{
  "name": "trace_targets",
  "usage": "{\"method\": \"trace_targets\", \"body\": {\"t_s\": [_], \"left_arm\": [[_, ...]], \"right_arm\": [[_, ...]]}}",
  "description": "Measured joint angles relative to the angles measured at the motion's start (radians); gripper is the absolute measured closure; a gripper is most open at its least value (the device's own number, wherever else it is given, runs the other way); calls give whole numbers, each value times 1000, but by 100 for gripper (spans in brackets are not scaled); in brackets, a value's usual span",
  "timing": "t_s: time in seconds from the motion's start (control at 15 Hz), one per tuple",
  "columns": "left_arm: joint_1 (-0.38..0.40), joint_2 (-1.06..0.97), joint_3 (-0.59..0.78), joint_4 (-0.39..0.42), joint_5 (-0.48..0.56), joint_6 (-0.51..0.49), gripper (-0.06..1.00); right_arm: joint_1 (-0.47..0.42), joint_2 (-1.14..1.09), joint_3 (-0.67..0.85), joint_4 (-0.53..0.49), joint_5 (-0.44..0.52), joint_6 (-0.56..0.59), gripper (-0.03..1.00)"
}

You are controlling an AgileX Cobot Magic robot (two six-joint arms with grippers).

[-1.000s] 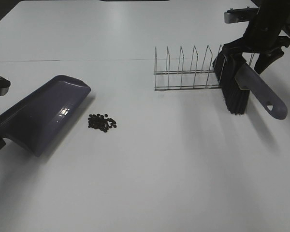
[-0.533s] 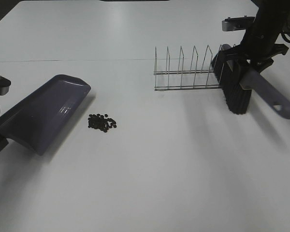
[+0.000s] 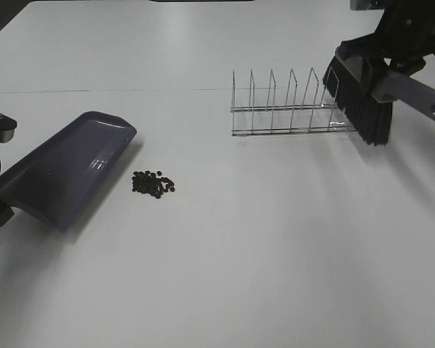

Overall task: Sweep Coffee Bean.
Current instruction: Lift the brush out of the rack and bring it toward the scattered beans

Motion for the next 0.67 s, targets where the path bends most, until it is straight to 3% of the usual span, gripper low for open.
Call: {"method": "trace_targets", "body": {"t_s": [0.33,0.53,0.67], "left_arm": [[0,0,0,56,-15,-8,62],[0,12,0,74,-15,-40,62],[0,57,-5,79,9,-51,62]], "right_arm": [[9,-163,32,-11,0,16,65],[92,-341,278,-69,-8,67,65],[174,-393,438,-103,-72,103,65]]}}
